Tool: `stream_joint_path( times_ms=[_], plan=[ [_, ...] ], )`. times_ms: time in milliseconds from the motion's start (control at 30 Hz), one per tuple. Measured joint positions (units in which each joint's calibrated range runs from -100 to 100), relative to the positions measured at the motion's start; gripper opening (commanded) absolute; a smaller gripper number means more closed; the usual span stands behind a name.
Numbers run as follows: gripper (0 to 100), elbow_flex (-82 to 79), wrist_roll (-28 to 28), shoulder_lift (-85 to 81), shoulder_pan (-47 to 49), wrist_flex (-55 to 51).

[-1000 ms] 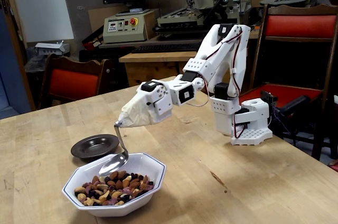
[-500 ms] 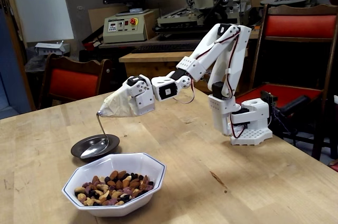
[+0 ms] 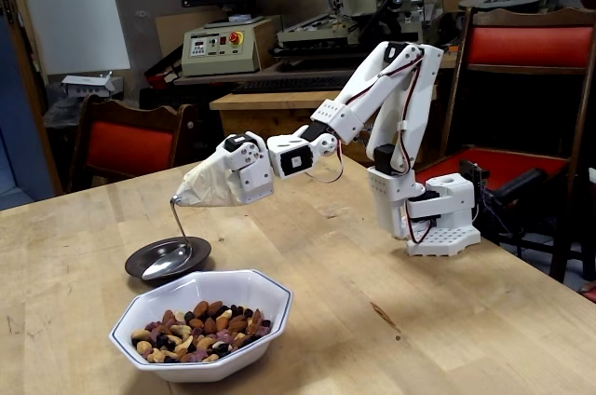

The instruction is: Use spoon to take food

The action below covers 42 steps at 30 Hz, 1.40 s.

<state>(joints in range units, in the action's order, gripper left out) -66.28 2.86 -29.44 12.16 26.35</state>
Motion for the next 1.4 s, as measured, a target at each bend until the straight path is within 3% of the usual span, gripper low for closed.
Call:
stream_joint_path(
  times_ms=[833,1200,1400],
  plan=[
    [4,0.0,-0.1,0.0,5.6,0.0],
    [4,0.0,-8.9,0.0,5.6,0.0],
    [4,0.0,-10.1,0.0,5.6,0.0]
  ],
)
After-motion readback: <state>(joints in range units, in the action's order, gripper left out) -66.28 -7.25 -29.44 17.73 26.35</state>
